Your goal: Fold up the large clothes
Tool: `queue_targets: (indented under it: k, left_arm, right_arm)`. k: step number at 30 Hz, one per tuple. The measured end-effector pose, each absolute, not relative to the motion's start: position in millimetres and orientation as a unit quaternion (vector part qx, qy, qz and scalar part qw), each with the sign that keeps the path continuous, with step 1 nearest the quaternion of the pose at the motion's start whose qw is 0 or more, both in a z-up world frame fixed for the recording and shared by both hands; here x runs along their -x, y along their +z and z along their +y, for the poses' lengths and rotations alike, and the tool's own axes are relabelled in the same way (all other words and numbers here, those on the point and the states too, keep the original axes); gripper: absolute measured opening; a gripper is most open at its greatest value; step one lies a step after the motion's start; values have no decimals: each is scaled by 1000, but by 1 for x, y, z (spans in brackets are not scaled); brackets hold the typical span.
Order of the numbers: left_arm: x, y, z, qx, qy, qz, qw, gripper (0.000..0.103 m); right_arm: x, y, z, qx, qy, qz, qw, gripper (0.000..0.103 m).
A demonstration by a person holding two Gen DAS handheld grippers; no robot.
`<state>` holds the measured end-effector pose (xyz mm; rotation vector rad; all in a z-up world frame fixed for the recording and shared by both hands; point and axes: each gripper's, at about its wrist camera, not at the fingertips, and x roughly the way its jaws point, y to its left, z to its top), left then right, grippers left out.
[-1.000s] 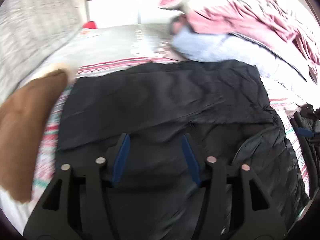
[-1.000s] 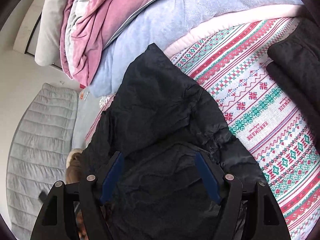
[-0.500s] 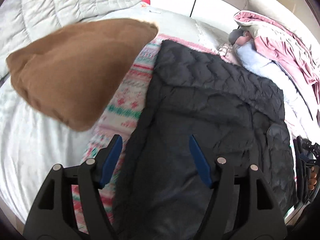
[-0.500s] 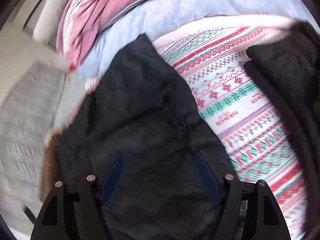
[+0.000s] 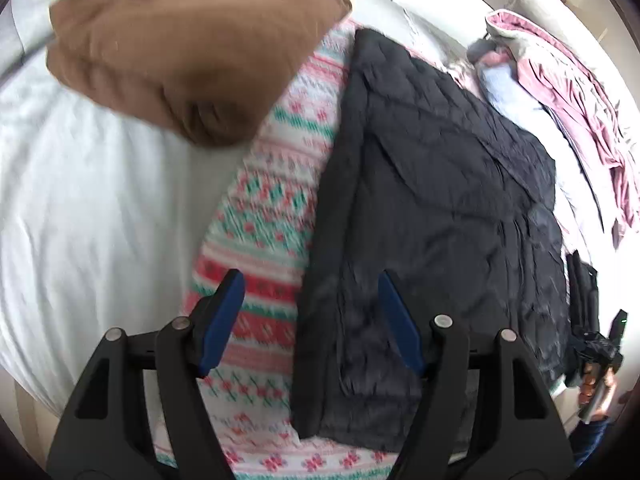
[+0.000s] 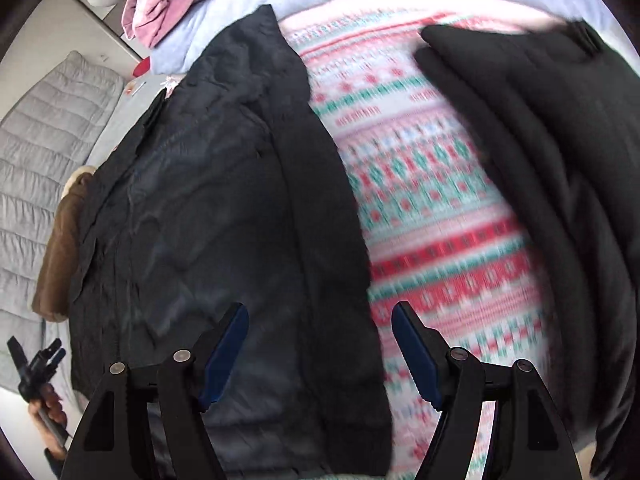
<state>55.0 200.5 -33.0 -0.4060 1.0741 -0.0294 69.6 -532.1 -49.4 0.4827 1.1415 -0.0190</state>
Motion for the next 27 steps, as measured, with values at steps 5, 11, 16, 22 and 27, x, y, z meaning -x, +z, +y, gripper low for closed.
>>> queue_targets:
  k: [5, 11, 16, 22, 27]
  left_arm:
    - [-45, -44, 191, 171, -22, 522, 835, 70]
    - [-38, -46, 192, 184, -23, 518, 835, 70]
    - [-35, -49, 191, 195, -30, 521, 831, 70]
    - [-29, -53, 185, 204, -60, 530, 821, 63]
    - [-25, -60, 173, 186, -68, 538, 820, 60]
  right_arm:
    - [-37, -64, -529, -255, 3, 540, 802, 70]
    - [-21, -71, -514, -258, 18, 535, 804, 11]
    - [-13, -58, -521, -263, 0, 508, 820, 6]
    - [-9, -60, -519, -247, -7, 511, 824, 8]
    - [-4, -67, -520, -277, 23, 516, 810, 27]
